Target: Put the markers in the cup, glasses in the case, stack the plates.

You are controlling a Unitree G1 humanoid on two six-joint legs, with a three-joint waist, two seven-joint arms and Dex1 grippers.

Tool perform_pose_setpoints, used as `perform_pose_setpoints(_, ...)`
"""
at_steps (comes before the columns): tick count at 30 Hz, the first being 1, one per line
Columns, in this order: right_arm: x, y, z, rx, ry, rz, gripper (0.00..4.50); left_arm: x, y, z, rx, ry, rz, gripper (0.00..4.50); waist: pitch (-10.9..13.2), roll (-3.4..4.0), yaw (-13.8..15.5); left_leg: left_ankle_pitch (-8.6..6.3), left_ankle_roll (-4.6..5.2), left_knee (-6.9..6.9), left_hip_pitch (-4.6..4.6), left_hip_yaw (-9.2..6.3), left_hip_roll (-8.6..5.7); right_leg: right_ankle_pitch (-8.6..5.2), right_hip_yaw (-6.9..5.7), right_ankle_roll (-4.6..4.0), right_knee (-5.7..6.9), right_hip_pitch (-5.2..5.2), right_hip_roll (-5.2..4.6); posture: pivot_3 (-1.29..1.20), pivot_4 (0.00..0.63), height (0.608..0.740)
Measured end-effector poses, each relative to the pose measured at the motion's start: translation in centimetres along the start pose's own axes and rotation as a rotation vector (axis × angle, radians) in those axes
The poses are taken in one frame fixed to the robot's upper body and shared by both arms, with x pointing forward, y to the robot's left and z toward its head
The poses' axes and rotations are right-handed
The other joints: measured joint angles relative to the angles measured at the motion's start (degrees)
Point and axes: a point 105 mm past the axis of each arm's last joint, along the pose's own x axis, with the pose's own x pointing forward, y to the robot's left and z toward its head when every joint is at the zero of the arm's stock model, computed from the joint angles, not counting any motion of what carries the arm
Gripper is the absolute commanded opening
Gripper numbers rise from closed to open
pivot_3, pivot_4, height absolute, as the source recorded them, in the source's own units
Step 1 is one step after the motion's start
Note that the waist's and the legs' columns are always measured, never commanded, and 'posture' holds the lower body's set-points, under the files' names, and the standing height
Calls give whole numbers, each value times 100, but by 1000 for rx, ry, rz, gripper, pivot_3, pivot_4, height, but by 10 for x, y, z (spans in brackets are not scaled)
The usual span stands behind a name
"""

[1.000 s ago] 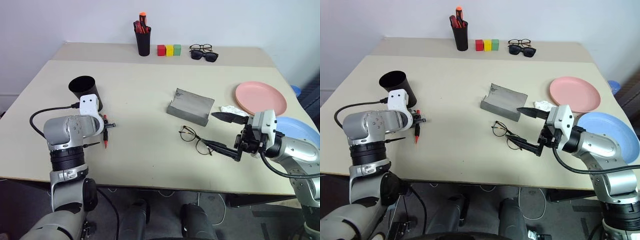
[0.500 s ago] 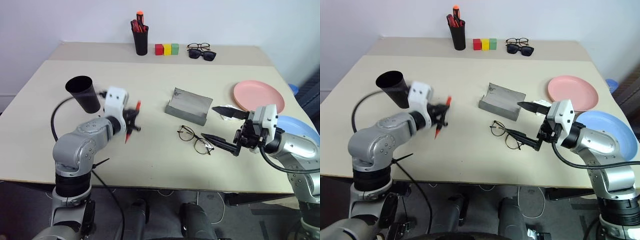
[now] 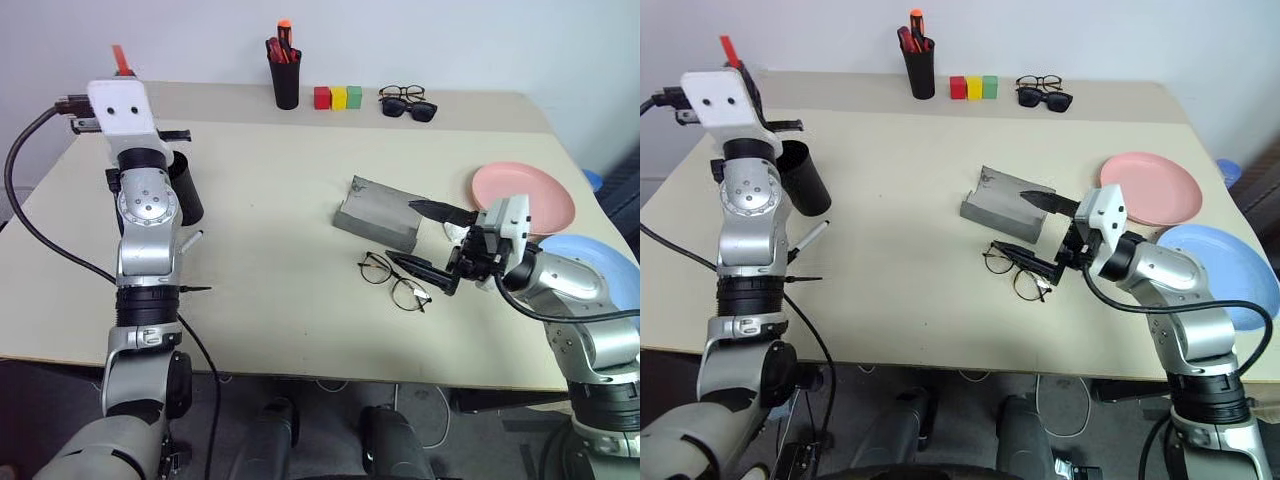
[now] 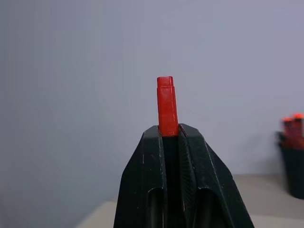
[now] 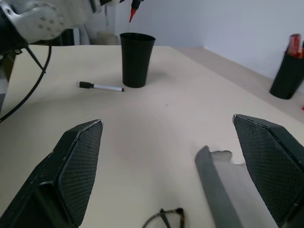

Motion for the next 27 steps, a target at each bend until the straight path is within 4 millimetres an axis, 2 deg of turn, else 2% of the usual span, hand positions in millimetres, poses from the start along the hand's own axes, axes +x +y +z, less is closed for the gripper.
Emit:
perform_pose_setpoints(5,5,2,1,0,-14,9,4500,2,0,-8,63,-32,31,20,0,0,-17,3,-4,3,4,0,0,4,0,7,3,2,0,0,150,740)
perform_pose_setpoints(9,8,1,5,-10,-29,17,4500,-5,-7,-26,98,-12,20,20,0,0,-18,4,-7,2,4,-1,1,6,0,6,7,0,2,0,150,740)
perform_pose_setpoints(15,16,1,12,-16,-58,35,4500,-9,-6,-46,124,31,57,20,0,0,-22,6,-8,2,4,-1,1,7,0,7,10,-2,3,0,150,740)
perform_pose_setpoints(22,20,3,13,-9,-70,45,4500,-9,-14,-52,137,26,49,20,0,-1,-20,6,-9,3,4,-1,1,9,0,11,10,0,3,0,150,740)
perform_pose_setpoints(25,20,3,13,-8,-70,45,4500,-12,-18,-57,148,36,37,1294,0,-1,-22,6,-9,2,5,-1,2,10,0,11,11,-1,4,0,150,740)
perform_pose_setpoints(27,20,3,13,-8,-70,45,4500,-14,-20,-58,134,35,32,2309,0,-1,-25,7,-10,2,4,-1,2,10,0,11,11,-2,4,0,150,740)
